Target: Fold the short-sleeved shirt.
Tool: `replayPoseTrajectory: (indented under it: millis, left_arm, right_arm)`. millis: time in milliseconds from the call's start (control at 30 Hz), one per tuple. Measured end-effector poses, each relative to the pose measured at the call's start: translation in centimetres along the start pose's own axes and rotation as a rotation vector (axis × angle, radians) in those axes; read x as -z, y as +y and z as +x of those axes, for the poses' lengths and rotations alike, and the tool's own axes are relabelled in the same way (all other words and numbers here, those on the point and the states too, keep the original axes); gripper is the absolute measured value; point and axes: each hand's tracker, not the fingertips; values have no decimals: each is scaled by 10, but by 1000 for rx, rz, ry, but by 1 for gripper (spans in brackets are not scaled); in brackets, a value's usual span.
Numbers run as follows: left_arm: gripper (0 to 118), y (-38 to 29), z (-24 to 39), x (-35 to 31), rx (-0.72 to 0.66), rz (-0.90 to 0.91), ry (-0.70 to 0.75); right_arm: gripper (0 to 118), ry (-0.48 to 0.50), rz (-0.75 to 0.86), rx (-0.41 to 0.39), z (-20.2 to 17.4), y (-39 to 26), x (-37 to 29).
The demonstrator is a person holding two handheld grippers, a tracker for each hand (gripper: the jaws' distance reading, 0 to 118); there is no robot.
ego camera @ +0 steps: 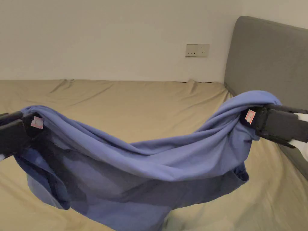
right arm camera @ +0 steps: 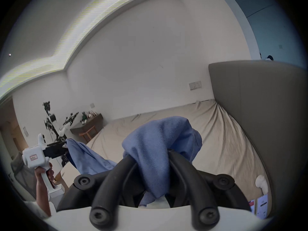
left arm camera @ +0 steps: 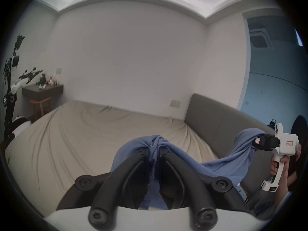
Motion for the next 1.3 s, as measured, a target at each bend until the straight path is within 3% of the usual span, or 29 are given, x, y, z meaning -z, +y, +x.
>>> replayPoseTrajectory:
  millis: [300, 567, 700, 900, 1133, 1233, 1300]
  left_arm:
    - [10, 116, -9, 144, -17, -43, -47]
    - [10, 131, 4, 205, 38, 16, -68]
    - [10, 91, 10, 205, 107, -36, -38]
    - [10, -8, -10, 190, 202, -244, 16]
    - [10, -173, -10, 129, 274, -677, 31]
    - [10, -242, -16, 104, 231, -851, 12]
    - [10, -277, -19, 89, 187, -944, 43]
  right_arm:
    - [16, -138, 99, -51, -7, 98, 90]
    - [16, -182, 206, -81, 0, 122, 114]
    - [16, -209, 207, -134, 4, 93, 108]
    - [16, -250, 58, -171, 7, -3, 88]
    - [16, -321, -351, -11, 37, -154, 60]
    - [16, -367, -526, 109, 59, -213, 53]
    - [17, -413, -619, 130, 71, -247, 49]
